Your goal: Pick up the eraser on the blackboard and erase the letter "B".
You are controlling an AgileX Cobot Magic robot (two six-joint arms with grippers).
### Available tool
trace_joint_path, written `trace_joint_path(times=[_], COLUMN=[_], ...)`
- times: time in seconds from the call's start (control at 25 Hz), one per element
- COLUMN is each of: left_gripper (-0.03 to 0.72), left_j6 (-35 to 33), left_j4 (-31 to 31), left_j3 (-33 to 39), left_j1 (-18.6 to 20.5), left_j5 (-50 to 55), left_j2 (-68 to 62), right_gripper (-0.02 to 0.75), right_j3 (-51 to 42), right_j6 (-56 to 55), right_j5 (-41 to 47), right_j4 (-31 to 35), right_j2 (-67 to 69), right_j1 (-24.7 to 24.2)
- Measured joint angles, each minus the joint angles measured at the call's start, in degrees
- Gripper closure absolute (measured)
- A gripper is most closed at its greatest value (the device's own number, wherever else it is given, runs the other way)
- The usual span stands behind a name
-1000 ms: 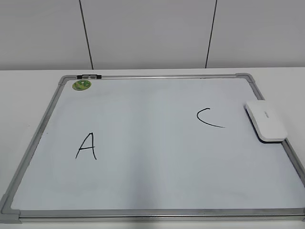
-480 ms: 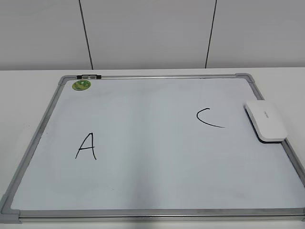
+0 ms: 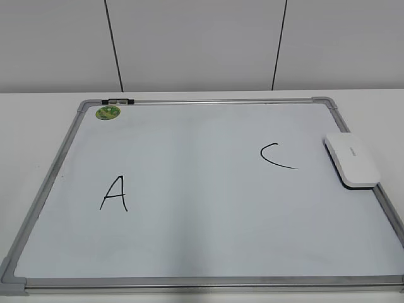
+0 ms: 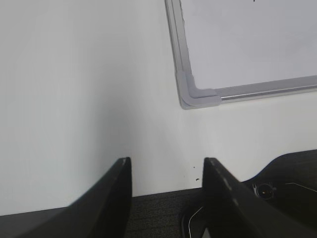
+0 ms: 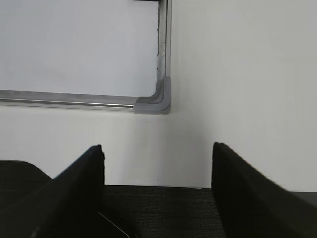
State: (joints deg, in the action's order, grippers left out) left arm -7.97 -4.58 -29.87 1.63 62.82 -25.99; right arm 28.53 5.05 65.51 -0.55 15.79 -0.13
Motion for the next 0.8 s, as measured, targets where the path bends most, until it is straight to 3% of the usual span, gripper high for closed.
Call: trace_joint_path(times=[0.4, 0.8], left_gripper=[0.333, 0.333], left_j6=[0.00, 0.00], left_j4=[0.00, 0.00], left_j3=[0.00, 0.00], left_j1=[0.00, 0.00], left_j5=[-0.13, -0.10], left_j2=[1.25, 19.63], right_gripper=[0.237, 0.237], right_j3=[0.00, 0.00], right_j6=[0.00, -0.10], right_j5=[0.00, 0.01], right_j4=[0.00, 0.00], right_j2=[-0.83, -9.88], right_j1=[0.00, 0.00])
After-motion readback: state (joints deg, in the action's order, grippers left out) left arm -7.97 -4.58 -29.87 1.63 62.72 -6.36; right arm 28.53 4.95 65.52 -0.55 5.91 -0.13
